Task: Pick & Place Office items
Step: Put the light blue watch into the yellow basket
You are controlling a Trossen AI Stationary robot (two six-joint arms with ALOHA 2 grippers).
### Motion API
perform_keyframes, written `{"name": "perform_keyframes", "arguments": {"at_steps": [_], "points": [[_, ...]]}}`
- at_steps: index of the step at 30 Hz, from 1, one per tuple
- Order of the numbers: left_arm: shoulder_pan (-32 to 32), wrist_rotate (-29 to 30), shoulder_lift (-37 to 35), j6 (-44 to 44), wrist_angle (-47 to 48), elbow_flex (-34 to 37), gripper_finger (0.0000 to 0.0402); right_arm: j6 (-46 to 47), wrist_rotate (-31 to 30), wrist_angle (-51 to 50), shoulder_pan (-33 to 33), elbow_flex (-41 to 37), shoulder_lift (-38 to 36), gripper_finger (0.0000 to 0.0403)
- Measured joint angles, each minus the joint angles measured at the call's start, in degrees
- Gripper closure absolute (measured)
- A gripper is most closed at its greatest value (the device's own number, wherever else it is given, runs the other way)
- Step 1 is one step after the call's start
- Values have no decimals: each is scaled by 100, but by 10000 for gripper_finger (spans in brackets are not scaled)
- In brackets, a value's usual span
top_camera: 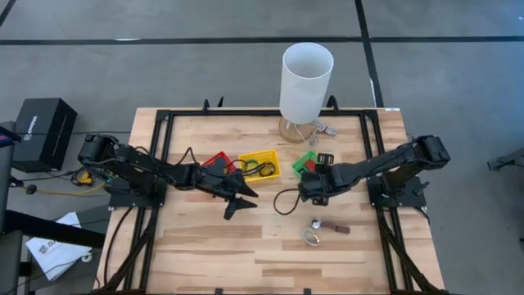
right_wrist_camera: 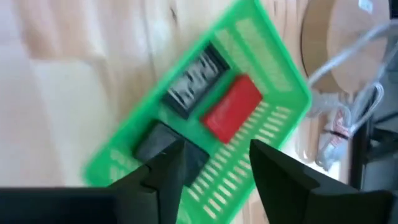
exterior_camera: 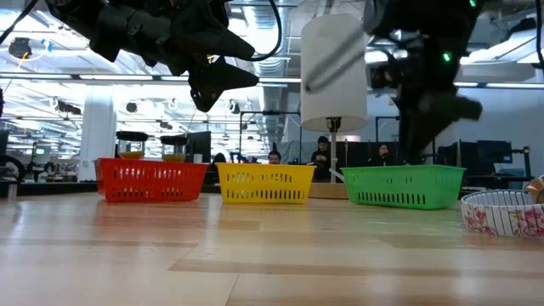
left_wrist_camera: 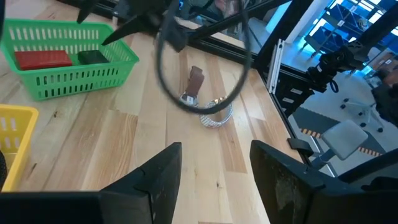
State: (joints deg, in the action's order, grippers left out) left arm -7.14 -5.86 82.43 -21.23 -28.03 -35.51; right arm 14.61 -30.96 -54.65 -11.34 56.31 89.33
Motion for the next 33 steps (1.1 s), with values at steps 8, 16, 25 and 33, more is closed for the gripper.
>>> {"name": "perform_keyframes", "arguments": {"at_steps": [8, 16, 25, 33], "points": [[0, 1, 0, 0, -19, 0, 215, 97, 1406, -148, -290, 1003, -168, 218], [-1, 23, 0, 0, -50, 0, 215, 1585, 3435, 599, -759, 1227, -77, 231], [-126, 30, 0, -2, -70, 0, 215, 1765, 3607, 602, -1498, 1223, 933, 236], [-258, 25, 2, -1, -177, 1, 215, 1889, 3564, 470, -1331, 1432, 1718, 236]]}}
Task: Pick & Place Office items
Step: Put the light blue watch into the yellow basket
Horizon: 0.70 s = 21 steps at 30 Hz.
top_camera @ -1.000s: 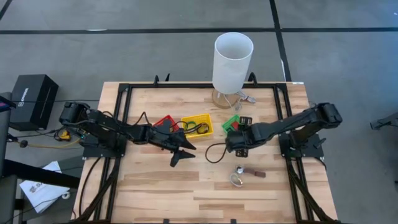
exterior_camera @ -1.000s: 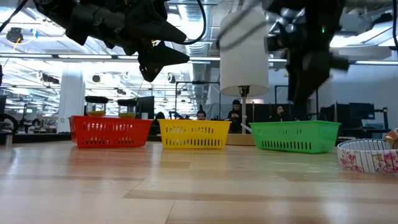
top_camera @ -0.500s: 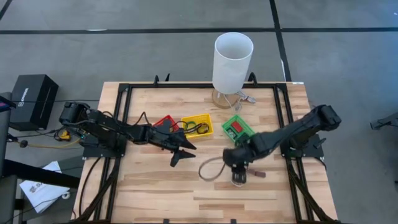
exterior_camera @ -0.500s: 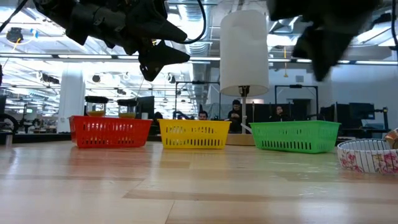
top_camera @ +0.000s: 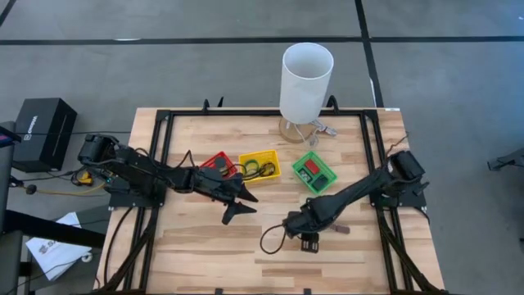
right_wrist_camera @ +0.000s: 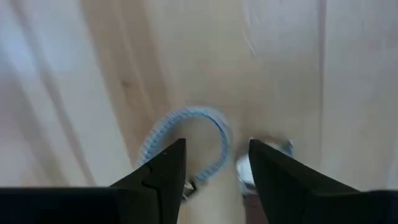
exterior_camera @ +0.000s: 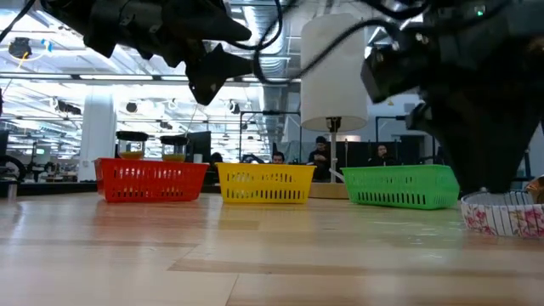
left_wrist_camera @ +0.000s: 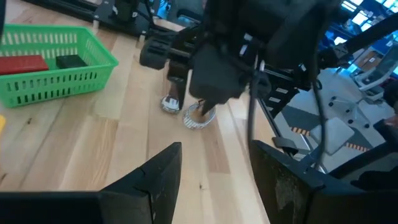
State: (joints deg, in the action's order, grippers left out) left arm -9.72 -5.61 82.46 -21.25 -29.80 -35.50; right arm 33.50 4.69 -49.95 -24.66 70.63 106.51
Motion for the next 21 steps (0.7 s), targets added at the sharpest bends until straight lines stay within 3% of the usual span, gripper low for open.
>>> {"name": "perform_keyframes", "arguments": {"at_steps": [11, 21], "points": [[0, -2, 0, -1, -132, 1, 215, -232, 391, -202, 14, 112, 613, 251], [2, -4, 0, 1, -182, 1, 215, -461, 417, -142, 278, 98, 600, 380]]}}
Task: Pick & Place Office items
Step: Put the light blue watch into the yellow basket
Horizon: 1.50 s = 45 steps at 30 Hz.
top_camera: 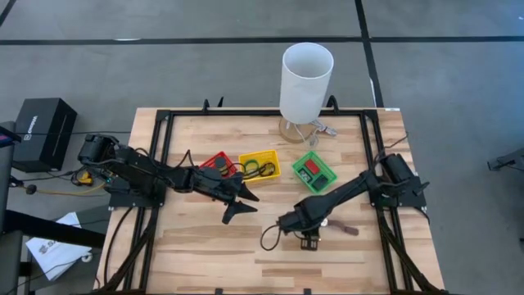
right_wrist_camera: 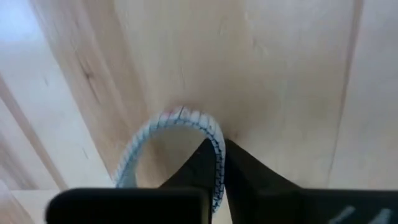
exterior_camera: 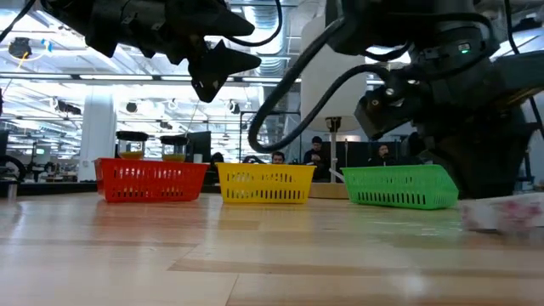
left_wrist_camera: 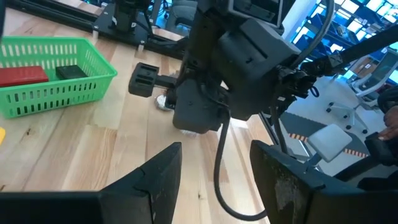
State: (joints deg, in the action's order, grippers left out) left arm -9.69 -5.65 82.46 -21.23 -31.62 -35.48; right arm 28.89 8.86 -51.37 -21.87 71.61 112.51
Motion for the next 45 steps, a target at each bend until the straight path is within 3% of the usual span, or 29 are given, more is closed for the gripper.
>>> {"name": "perform_keyframes", "arguments": {"at_steps": [2, 8, 14, 21, 26, 32, 37, 45], "points": [[0, 0, 0, -2, -4, 0, 215, -86, 9, 15, 71, 0, -2, 393], [0, 0, 0, -2, -23, 0, 215, -965, -170, -266, 286, 421, -2, 383], [0, -1, 0, -1, -33, 0, 215, -1702, -1019, -947, 729, 1161, -7, 394], [1, -26, 0, -46, -43, 0, 215, -2518, -2624, -1209, 1429, 1825, -292, 393], [13, -147, -400, -311, 13, -10, 215, -3145, -2845, -116, 1967, 1662, -569, 396], [19, 41, -1591, -316, 577, 314, 215, -4045, -2843, 1740, 2448, 1297, -504, 388], [39, 549, -2483, -115, 593, 877, 215, -4480, -2836, 3044, 2700, 1167, -249, 390], [111, 2005, -3312, -145, 584, 1585, 215, -4499, -2834, 3404, 2970, 1169, -6, 369]]}}
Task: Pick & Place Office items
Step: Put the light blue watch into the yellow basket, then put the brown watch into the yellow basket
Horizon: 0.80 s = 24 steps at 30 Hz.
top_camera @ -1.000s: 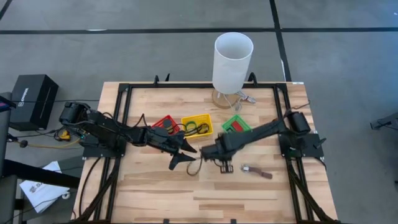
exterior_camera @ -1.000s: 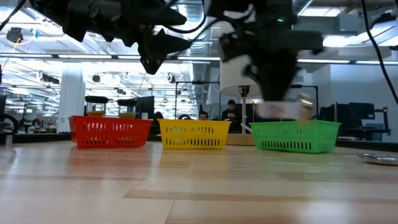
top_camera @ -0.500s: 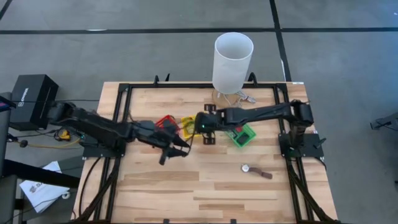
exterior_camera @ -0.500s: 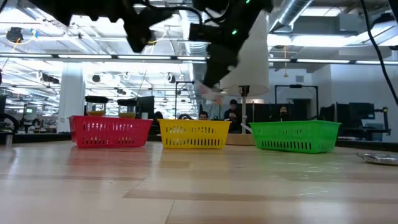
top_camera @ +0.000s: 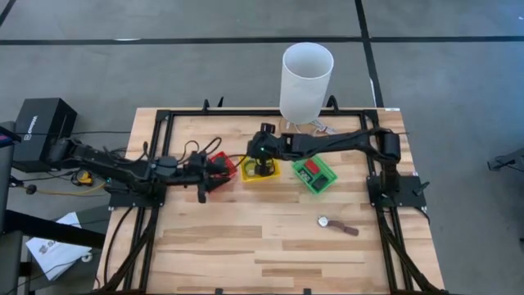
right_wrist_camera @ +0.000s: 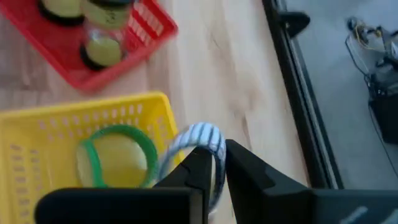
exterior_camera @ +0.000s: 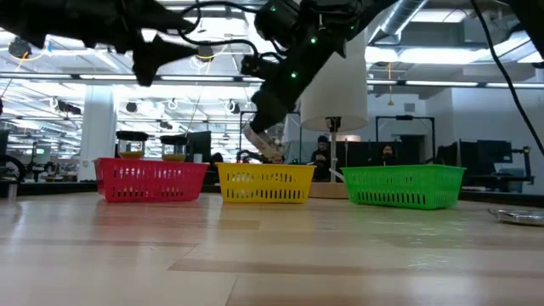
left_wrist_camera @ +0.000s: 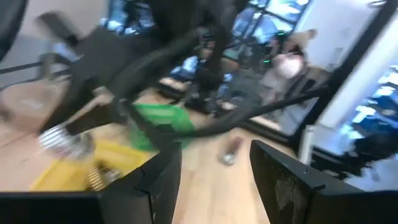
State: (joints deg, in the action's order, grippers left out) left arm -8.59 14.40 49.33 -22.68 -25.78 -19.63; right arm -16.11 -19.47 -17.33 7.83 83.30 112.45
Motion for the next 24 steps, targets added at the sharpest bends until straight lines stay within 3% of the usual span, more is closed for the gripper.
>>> {"name": "perform_keyframes", "arguments": {"at_steps": [8, 13, 17, 24], "points": [[64, 220, -54, -28, 35, 128, 215, 26, 529, -326, -9, 9, 63, 321], [64, 227, -54, -28, 33, 128, 215, 68, 466, -410, -43, 12, 62, 282], [64, 180, -54, -28, 32, 130, 215, 351, 455, -1301, -105, 209, -23, 258], [64, 170, -54, -28, 33, 130, 215, 1681, 462, -3415, -476, 595, -357, 246]]}}
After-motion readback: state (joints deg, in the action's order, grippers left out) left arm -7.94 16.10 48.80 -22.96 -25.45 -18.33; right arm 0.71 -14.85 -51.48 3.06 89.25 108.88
